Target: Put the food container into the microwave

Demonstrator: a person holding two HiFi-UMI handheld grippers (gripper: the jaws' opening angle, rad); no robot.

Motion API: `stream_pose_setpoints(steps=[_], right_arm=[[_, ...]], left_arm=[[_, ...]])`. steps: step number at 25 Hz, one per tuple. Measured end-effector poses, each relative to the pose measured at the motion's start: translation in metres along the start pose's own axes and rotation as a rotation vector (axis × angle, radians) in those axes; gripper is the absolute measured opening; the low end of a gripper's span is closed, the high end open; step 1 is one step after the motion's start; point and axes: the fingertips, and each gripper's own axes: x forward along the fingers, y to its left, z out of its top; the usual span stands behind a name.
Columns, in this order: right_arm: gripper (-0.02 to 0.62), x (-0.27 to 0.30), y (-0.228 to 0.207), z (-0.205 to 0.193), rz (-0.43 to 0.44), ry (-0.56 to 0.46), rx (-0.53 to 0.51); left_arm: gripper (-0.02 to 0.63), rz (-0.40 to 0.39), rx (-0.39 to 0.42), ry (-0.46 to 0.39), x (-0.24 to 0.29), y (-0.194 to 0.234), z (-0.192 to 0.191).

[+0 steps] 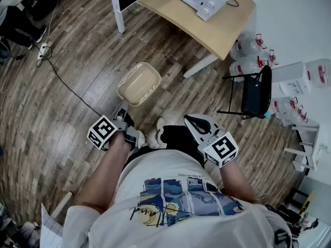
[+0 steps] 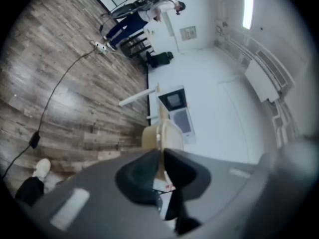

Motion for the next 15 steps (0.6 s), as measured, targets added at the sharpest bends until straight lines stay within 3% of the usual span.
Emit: stream_pose_setpoints(steps=[6, 15], right_arm=[[0.008, -0.008, -0.034, -0.001, 0.027, -0.024, -0.002], [0.033, -0.026, -0.162, 0.004, 0.061, -0.051, -0.015]], left_arm=[[0.041, 0.014, 0.022, -0.008, 0.029, -0.013, -0.009], [0.041, 0.008, -0.017, -0.097, 0.121, -0.071, -0.031]])
